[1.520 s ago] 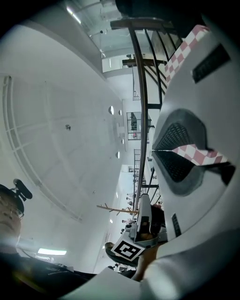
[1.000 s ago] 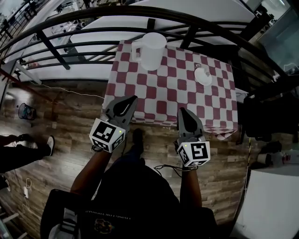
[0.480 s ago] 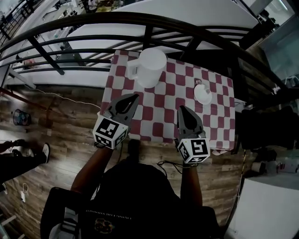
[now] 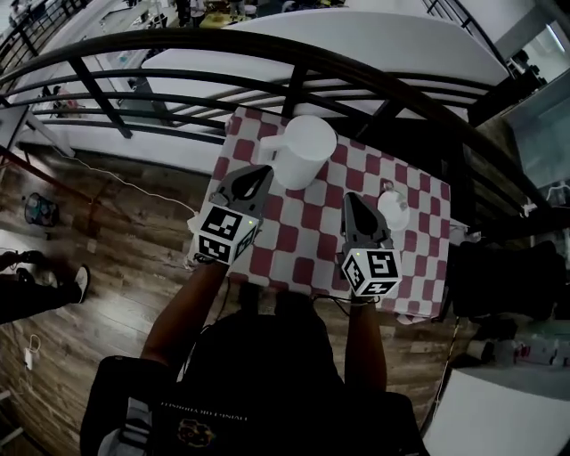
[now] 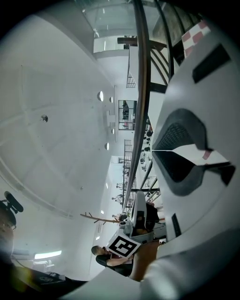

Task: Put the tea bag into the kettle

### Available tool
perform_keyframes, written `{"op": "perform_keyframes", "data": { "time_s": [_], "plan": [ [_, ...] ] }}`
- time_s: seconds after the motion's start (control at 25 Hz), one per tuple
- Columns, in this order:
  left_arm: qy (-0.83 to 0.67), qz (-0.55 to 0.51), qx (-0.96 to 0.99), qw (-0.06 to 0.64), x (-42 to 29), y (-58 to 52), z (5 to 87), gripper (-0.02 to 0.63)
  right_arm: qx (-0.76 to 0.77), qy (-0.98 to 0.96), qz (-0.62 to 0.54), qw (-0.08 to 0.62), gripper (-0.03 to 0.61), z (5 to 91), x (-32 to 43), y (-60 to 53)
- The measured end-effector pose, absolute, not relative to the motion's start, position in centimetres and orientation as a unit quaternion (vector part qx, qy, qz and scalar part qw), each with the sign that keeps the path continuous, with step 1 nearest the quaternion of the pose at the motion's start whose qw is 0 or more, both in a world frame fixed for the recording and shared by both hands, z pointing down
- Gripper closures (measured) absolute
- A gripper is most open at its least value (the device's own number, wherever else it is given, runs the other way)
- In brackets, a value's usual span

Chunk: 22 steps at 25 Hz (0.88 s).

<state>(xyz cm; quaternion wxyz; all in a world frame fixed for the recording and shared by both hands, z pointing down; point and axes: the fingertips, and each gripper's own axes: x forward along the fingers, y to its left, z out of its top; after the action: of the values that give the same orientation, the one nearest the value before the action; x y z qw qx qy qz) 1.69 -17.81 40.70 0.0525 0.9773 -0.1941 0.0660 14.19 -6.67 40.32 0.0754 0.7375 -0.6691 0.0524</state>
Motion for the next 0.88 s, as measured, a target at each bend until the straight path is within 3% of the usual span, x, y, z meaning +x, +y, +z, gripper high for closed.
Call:
{"op": "perform_keyframes", "data": {
  "time_s": [0.88],
  "plan": [
    [-0.308, 0.139, 0.938, 0.081, 6.3, -27.0, 47.3, 0.611, 0.679, -0.722, 0.092, 0.09, 0.565, 44.3, 19.4, -14.7]
  ]
}}
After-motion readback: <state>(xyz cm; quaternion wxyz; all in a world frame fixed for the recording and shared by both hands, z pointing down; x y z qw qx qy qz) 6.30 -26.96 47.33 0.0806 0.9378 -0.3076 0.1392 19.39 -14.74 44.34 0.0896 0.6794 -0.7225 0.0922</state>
